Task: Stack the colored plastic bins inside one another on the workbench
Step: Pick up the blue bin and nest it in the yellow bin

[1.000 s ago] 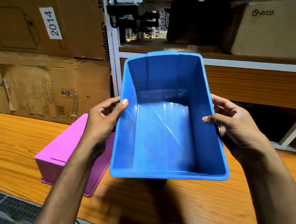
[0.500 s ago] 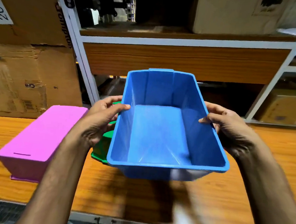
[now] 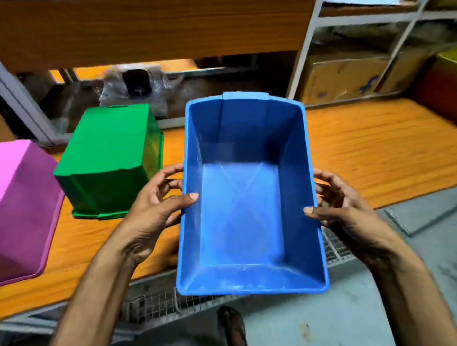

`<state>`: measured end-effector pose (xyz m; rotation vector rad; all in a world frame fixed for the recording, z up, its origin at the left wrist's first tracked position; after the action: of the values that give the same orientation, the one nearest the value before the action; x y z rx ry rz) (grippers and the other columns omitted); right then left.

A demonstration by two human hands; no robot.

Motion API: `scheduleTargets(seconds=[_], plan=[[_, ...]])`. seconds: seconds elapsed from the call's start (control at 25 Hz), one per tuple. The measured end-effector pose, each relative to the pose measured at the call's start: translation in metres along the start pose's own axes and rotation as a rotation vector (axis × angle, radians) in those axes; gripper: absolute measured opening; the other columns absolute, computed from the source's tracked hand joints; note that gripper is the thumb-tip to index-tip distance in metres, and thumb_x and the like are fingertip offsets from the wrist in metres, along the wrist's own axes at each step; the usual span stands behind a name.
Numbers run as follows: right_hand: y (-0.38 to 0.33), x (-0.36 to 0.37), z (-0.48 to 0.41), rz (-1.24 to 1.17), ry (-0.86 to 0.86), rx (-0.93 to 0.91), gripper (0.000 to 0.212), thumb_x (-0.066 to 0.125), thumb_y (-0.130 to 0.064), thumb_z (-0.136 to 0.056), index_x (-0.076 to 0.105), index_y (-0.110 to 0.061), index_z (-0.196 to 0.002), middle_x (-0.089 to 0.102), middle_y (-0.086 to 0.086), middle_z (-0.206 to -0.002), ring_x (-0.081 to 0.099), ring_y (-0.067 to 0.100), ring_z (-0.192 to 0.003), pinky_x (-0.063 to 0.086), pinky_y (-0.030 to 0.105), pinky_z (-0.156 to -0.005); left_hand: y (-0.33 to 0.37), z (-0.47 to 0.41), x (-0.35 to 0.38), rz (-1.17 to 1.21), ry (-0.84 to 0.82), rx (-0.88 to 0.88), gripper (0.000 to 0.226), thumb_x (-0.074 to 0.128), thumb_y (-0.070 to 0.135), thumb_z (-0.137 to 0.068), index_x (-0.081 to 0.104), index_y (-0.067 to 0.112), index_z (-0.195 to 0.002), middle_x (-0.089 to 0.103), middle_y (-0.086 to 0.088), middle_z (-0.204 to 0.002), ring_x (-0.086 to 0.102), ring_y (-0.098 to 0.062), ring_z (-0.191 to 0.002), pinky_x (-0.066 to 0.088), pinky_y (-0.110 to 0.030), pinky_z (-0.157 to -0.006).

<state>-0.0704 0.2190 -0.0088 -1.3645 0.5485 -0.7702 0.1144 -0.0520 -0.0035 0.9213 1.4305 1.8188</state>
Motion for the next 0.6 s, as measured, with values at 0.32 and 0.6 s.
scheduleTargets(seconds=[0.32, 0.6], plan=[[0.05, -0.104, 0.158, -0.084, 0.406, 0.043, 0.067, 0.059, 0.028, -0.079, 0.062, -0.021, -0.124, 0.073, -0.002, -0.11, 0.071, 0.009, -0.094, 0.06, 0.023, -0.075, -0.069, 0.024, 0.131, -0.007, -0.4, -0.12, 0.058, 0.08, 0.005, -0.072, 0.067, 0.037, -0.119, 0.066, 0.003, -0.11, 0.068, -0.006, -0.098, 0.054, -0.031, -0.081], [0.14, -0.183, 0.265, -0.238, 0.698, 0.286, 0.071, 0.055, 0.019, -0.059, 0.059, -0.022, -0.117, 0.068, 0.01, -0.107, 0.06, 0.02, -0.073, 0.043, 0.032, -0.065, -0.169, 0.061, 0.251, -0.086, -0.563, -0.363, 0.059, 0.075, 0.001, -0.063, 0.065, 0.026, -0.115, 0.074, 0.0, -0.099, 0.066, -0.02, -0.094, 0.053, -0.035, -0.079]])
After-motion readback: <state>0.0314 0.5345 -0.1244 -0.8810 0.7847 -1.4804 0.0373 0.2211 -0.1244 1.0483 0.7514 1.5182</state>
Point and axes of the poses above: each hand's wrist, its own z-axis away from the middle knuckle, its own x-axis out of the palm, y = z × x, the point moved 5 cm from there along -z, towards the middle knuckle
